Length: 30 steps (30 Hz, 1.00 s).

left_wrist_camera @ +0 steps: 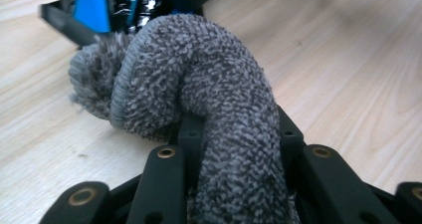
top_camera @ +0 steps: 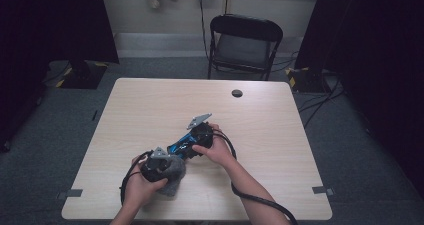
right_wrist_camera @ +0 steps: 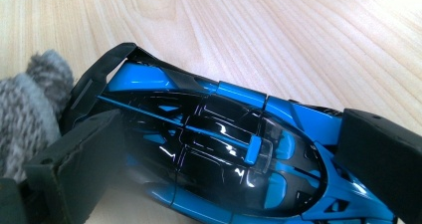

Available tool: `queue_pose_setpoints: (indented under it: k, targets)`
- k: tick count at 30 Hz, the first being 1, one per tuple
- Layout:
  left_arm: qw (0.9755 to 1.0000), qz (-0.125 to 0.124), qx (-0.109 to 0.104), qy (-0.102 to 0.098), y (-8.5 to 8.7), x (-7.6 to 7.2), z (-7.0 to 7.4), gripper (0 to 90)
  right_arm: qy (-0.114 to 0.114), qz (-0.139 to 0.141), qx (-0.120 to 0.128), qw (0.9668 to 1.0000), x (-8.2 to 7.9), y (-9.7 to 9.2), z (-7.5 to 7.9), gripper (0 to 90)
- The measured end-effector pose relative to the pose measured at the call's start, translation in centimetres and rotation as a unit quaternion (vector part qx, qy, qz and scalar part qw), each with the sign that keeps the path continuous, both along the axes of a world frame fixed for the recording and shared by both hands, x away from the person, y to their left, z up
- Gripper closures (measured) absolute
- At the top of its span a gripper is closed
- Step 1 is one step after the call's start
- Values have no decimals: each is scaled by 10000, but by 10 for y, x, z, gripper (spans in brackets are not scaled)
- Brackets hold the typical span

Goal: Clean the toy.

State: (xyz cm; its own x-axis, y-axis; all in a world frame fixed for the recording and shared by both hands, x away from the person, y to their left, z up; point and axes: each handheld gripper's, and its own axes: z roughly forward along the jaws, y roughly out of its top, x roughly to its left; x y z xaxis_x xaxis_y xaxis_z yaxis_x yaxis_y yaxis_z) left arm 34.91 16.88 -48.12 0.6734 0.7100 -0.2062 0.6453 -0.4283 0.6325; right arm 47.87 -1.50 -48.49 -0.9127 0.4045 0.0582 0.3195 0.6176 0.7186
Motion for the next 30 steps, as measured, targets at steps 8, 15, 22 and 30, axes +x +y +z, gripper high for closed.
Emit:
queue_pose_setpoints:
  k: [8, 15, 22, 30]
  targets:
    - [9998, -197, 17, -50, -9, 0, 0, 670, 10, -19, 10, 10000, -1, 0, 0, 0]
    - [9992, -387, -85, -13, -11, -1, -1, 669, 14, -20, 11, 10000, -1, 0, 0, 0]
    - [9987, -490, -126, -27, -15, -2, 4, 666, 10, -28, 24, 10000, -1, 0, 0, 0]
    - [9993, -288, -207, -99, 12, -2, 18, 667, 19, -30, 37, 10000, -1, 0, 0, 0]
